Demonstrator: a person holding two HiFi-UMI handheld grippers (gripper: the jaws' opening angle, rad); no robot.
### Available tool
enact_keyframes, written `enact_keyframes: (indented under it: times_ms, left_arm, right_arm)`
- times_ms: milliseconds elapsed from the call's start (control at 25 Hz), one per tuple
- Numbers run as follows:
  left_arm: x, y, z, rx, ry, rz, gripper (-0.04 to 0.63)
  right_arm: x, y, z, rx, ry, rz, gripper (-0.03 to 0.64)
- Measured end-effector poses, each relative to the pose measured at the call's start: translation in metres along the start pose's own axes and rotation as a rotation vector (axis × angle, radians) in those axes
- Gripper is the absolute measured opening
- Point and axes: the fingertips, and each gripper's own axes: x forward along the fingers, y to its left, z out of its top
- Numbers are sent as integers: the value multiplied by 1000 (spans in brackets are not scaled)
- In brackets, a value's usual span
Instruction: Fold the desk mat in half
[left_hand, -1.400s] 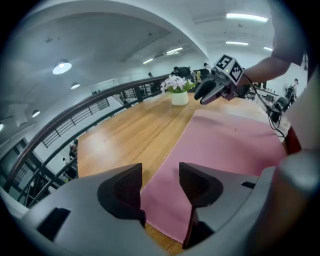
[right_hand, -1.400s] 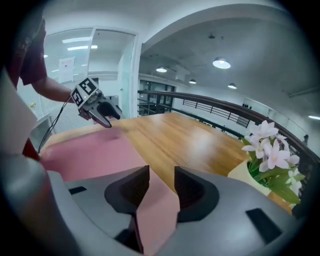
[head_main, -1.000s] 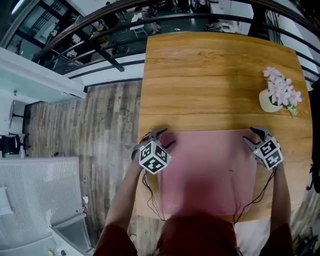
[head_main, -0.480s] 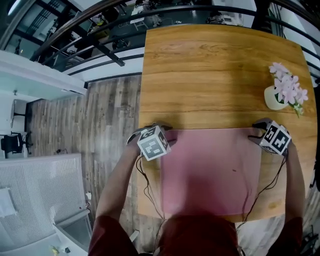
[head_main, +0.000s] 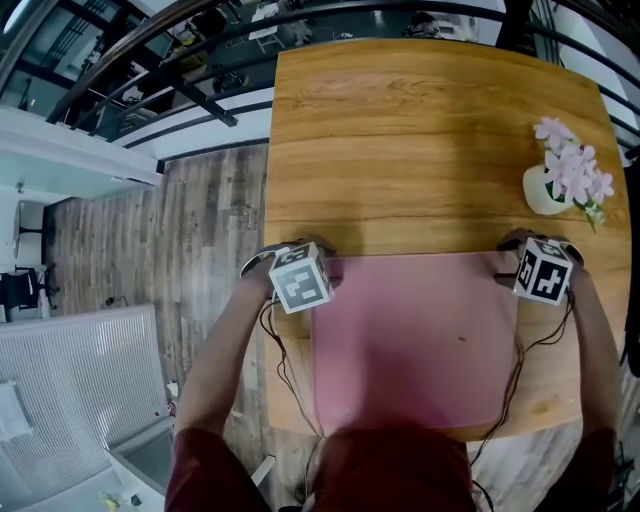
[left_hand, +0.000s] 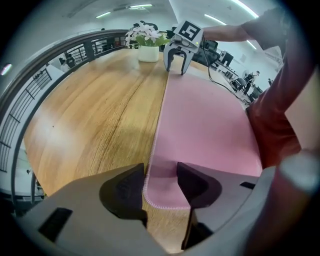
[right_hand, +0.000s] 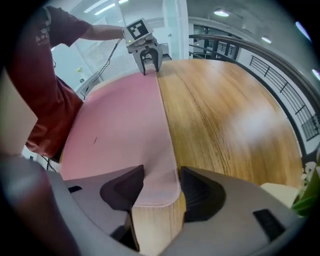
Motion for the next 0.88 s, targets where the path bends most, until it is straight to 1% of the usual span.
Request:
enact_keyframes:
  times_ms: [80, 160, 280, 440, 600, 640, 760, 880]
  left_arm:
    - [2, -1, 1, 9, 5, 10, 225]
    - [5, -5, 1, 24, 19, 10, 208]
    - [6, -11, 2, 41, 39, 6, 154]
    - [4, -21, 0, 44, 41, 3, 81]
    - [2, -24, 0, 68, 40, 59, 81]
    - [1, -25, 0, 75, 44, 72, 81]
    - [-2, -28, 0, 71, 37, 97, 78]
    - [-7, -32, -1, 72, 35, 128, 74]
  right_arm:
    - [0, 1, -1, -5, 0, -3, 236]
    - [1, 3, -1, -23, 22, 0, 229]
    - [1, 7, -2, -46, 50, 0, 199]
    - [-1, 14, 0, -39, 37, -14, 155]
    - [-3, 23, 0, -28, 21, -15, 109]
    - [-3, 26, 0, -30, 16, -18, 69]
    - [-5, 32, 1, -39, 0, -56, 57]
    - [-9, 37, 2, -61, 11, -92, 49]
